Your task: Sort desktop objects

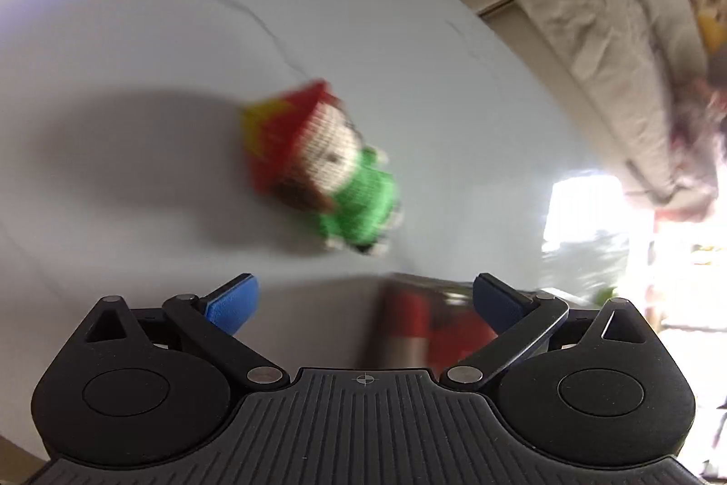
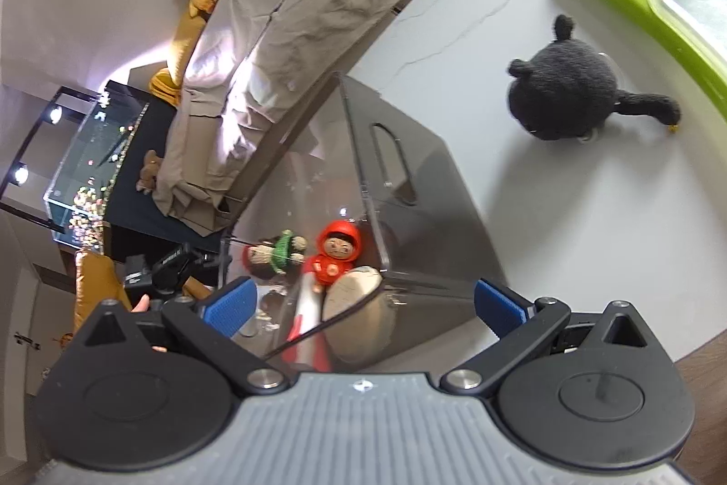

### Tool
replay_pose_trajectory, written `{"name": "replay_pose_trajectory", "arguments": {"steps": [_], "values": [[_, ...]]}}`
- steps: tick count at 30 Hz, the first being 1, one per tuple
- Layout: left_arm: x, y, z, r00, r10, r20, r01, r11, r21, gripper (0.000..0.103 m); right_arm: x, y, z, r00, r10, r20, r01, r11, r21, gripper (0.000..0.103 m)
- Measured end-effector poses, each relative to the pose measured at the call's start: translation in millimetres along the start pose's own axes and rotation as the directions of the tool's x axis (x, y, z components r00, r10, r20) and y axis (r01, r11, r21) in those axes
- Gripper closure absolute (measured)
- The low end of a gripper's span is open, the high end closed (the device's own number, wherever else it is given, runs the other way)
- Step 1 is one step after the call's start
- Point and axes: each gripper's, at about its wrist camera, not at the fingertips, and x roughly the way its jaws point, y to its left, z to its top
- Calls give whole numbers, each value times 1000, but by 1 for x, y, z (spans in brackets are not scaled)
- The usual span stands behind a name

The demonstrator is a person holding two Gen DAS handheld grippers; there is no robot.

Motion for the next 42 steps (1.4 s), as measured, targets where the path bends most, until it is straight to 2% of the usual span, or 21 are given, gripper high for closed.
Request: {"name": "replay_pose_trajectory", "arguments": {"steps": [2, 6, 9, 12, 15, 16, 17, 18, 19, 23, 26, 28, 30, 32, 34, 37, 39, 42], "values": [[15, -7, 0, 997, 69, 34, -67, 996, -53, 0, 0, 5, -2, 1000, 11, -3, -11, 1000, -17, 0], [36, -2, 8, 995, 67, 80, -52, 983, -177, 0, -11, 1, -1, 1000, 17, 15, -17, 1000, -17, 0], [51, 1, 14, 984, 116, 134, -82, 968, -237, 0, -21, -3, -1, 999, 20, 31, -20, 1000, -12, 0], [60, -4, 23, 961, 215, 172, -172, 957, -233, 0, -28, -12, 1, 999, 14, 48, -14, 1000, 5, 0], [67, -9, 30, 940, 288, 184, -266, 954, -138, 3, -28, -19, 1, 998, 17, 53, -19, 1000, 23, 0], [68, -10, 31, 930, 310, 195, -297, 950, -97, 14, -28, -21, 1, 998, 20, 54, -22, 999, 27, 0], [67, -10, 31, 925, 319, 204, -315, 947, -54, 43, -28, -23, 1, 998, 23, 55, -25, 999, 32, 0], [65, -9, 31, 923, 322, 212, -327, 945, -10, 42, -28, -24, 1, 998, 26, 56, -28, 999, 37, 0], [62, -7, 33, 928, 310, 207, -321, 947, 20, 44, -27, -26, 1, 998, 29, 57, -32, 999, 41, 0], [46, 12, 34, 938, 282, 202, -297, 954, 48, 45, -27, -34, 0, 997, 41, 61, -45, 997, 60, 0], [4, 15, 29, 945, 210, 252, -228, 973, 46, 45, -26, -39, 0, 997, 50, 65, -54, 996, 74, 0], [-27, -1, 23, 946, 153, 286, -185, 979, 87, 45, -26, -41, -1, 996, 58, 66, -63, 995, 79, 0], [-61, -29, 9, 946, 88, 312, -146, 975, 167, 45, -29, -38, -4, 995, 73, 67, -77, 995, 64, 0], [-87, -69, -15, 950, 21, 311, -110, 956, 271, 44, -32, -37, -6, 994, 87, 71, -91, 994, 57, 0], [-103, -110, -41, 957, -44, 286, -69, 926, 372, 44, -35, -37, -9, 992, 98, 79, -103, 993, 60, 0], [-92, -167, -79, 976, -89, 198, -22, 867, 498, 43, -40, -37, -12, 989, 116, 97, -123, 990, 71, 0], [-66, -197, -99, 989, -73, 127, -11, 828, 560, 43, -45, -37, -15, 984, 138, 113, -147, 986, 72, 0], [-13, -221, -130, 999, 18, 44, -42, 765, 642, 43, -57, -35, -20, 975, 166, 148, -177, 982, 64, 0]]}}
